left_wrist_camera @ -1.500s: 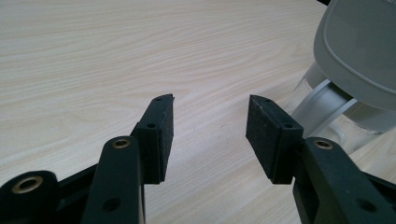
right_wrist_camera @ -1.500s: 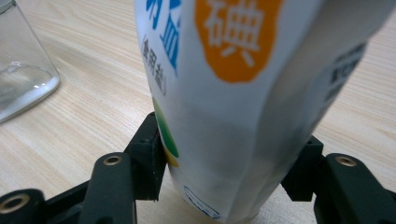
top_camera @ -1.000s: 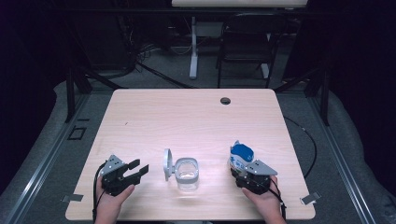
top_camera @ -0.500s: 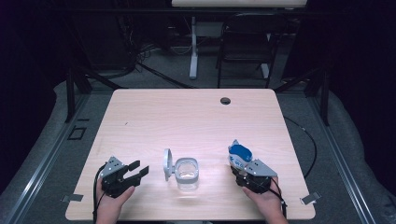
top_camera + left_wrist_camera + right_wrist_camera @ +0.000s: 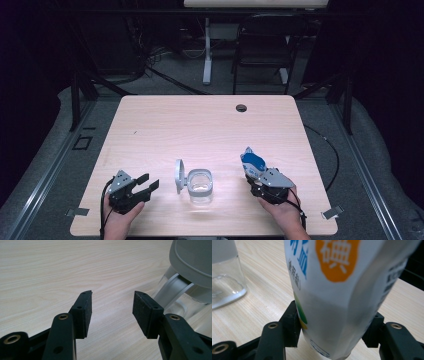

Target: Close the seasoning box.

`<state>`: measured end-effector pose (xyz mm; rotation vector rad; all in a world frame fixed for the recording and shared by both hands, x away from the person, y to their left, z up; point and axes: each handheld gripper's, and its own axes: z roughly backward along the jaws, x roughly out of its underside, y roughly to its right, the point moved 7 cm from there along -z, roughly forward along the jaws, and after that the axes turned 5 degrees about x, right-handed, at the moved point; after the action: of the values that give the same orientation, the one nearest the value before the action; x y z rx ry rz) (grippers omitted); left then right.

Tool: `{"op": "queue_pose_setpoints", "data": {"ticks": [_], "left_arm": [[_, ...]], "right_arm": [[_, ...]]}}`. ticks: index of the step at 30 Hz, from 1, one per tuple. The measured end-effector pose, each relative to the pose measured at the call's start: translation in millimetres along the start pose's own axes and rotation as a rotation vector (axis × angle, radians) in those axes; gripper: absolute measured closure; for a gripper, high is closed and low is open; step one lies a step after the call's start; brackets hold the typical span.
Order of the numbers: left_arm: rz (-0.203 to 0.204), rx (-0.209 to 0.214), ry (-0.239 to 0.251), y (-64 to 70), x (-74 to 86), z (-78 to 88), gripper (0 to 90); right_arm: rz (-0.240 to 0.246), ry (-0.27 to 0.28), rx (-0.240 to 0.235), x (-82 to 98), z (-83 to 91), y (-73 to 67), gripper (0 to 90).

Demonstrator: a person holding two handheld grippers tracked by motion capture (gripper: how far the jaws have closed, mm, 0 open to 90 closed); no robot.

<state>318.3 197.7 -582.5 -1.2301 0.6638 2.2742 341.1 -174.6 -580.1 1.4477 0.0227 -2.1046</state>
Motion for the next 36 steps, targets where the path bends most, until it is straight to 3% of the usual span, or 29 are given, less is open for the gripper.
{"op": "queue_pose_setpoints", "data": {"ticks": [4,8,16,24,30,34,36], "left_arm": [[0.027,0.008,0.032,1.0,0.5,-0.5,49.1],[0.021,0.0,0.034,0.9,2.5,-0.1,48.5],[-0.011,-0.026,-0.006,-1.0,7.3,-1.1,47.7],[-0.029,-0.04,0.005,-3.1,7.1,2.2,43.8],[-0.004,-0.035,-0.007,-6.4,11.1,2.3,40.9],[-0.043,-0.047,0.017,-5.2,10.2,1.9,39.8],[-0.039,-0.043,0.015,-5.4,10.6,2.8,39.8]], "right_arm": [[0.036,0.004,0.026,-5.0,0.5,0.9,43.3],[0.069,0.0,0.041,-9.0,0.9,0.5,43.3],[0.148,0.002,0.059,-16.0,2.7,-3.1,43.3],[0.188,0.006,0.085,-22.4,2.4,-2.8,43.3],[0.238,-0.005,0.094,-25.1,2.8,-5.6,43.3],[0.263,-0.003,0.104,-27.4,2.5,-7.5,43.3],[0.269,-0.005,0.105,-28.5,2.4,-7.4,43.3]]}}
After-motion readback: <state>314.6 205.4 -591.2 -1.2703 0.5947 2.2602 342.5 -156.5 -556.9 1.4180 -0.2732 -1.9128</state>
